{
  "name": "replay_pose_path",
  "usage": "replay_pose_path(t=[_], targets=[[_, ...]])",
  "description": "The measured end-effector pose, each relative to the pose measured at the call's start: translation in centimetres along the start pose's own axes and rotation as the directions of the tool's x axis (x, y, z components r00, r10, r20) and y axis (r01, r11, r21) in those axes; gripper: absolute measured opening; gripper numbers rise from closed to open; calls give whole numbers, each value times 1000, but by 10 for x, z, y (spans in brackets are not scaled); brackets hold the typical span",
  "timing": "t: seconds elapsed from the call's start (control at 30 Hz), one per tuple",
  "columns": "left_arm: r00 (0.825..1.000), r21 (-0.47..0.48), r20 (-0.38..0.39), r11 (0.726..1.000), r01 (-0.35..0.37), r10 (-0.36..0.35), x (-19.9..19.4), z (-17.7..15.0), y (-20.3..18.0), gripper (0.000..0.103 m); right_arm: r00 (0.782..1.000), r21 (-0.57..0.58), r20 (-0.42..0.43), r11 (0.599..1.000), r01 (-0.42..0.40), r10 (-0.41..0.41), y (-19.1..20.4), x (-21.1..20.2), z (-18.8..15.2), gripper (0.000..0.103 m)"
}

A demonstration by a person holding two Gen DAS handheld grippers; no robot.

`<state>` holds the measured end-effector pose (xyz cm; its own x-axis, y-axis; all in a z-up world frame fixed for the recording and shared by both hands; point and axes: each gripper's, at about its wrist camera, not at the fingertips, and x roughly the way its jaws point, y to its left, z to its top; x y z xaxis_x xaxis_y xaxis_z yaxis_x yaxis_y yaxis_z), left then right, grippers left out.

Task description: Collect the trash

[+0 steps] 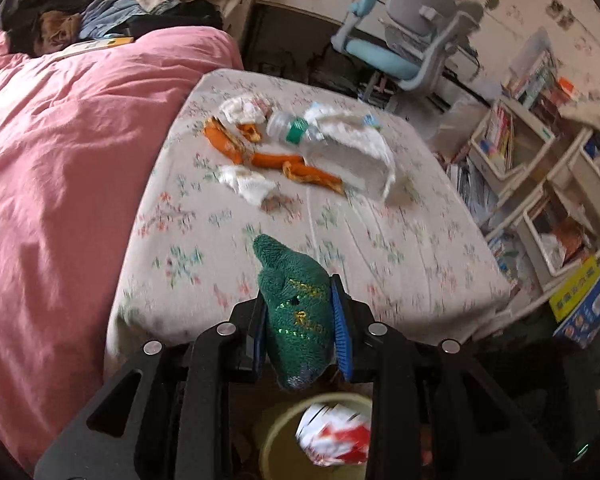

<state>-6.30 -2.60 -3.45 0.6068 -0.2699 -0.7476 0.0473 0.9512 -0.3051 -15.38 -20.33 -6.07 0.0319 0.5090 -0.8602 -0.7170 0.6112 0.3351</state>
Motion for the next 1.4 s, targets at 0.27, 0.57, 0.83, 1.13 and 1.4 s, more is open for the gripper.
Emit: replay_pose_path(t=[0.27,0.57,0.83,1.13,1.4], targets=[[992,80,-123,997,-13,23,5,-51,-19,26,938,282,319,958,46,-139,-51,-61,11,55],[942,474,-305,880,23,140,25,-113,-85,69,865,421,411,901,100,-288,-80,-71,23,64],[979,318,-160,946,-68,124,7,-78,-61,81,861,414,411,903,117,-299,-70,-80,-6,68],[990,198,-63,974,-109,124,-9,-60,-41,84,871,394,390,909,137,-299,-68,-72,-5,69],[991,185,-18,974,-127,133,-13,-54,-38,84,874,387,386,912,136,-294,-66,-70,-4,69]])
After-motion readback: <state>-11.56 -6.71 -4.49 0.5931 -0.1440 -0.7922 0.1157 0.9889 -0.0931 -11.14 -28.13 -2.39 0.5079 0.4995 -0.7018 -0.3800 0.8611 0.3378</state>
